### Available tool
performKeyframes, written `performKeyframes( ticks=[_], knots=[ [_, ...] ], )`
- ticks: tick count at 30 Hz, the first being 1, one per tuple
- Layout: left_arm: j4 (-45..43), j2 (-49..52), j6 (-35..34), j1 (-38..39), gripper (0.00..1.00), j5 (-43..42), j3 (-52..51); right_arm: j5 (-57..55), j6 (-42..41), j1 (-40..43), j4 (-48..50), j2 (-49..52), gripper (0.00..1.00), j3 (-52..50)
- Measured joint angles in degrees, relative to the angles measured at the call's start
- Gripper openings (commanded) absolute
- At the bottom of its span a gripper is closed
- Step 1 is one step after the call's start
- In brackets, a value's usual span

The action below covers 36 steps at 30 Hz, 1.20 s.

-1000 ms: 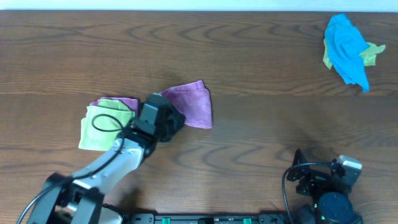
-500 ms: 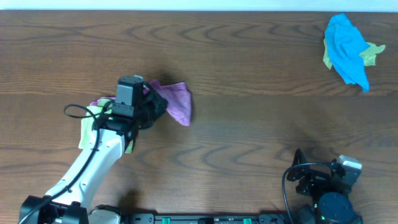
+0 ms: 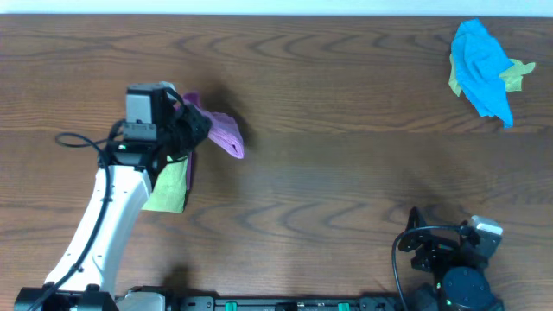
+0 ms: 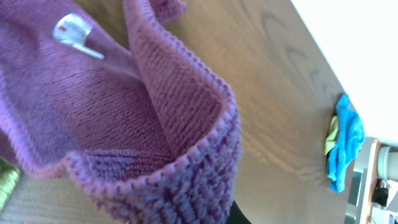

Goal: Fold the cloth
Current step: 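Lift the folded pink cloth and carry it left onto the green stack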

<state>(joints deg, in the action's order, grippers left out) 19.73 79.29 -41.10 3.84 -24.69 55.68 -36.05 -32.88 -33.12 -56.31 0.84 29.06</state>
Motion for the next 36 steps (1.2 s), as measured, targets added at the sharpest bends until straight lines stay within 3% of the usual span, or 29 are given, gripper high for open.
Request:
performKeyframes(
  ticks=[13, 22, 36],
  knots=[
    [12.0, 0.0, 5.7, -6.2, 0.06, -5.3, 7.8, 0.0, 0.0, 0.0, 0.0, 0.0, 0.99, 0.0],
    [20.4, -4.7, 12.0, -9.4, 0.06, -4.5, 9.9, 0.0, 0.0, 0.0, 0.0, 0.0, 0.99, 0.0],
    [25.2, -7.3, 15.5, -10.3, 0.06, -3.1, 10.1, 0.0, 0.0, 0.0, 0.0, 0.0, 0.99, 0.0]
  ],
)
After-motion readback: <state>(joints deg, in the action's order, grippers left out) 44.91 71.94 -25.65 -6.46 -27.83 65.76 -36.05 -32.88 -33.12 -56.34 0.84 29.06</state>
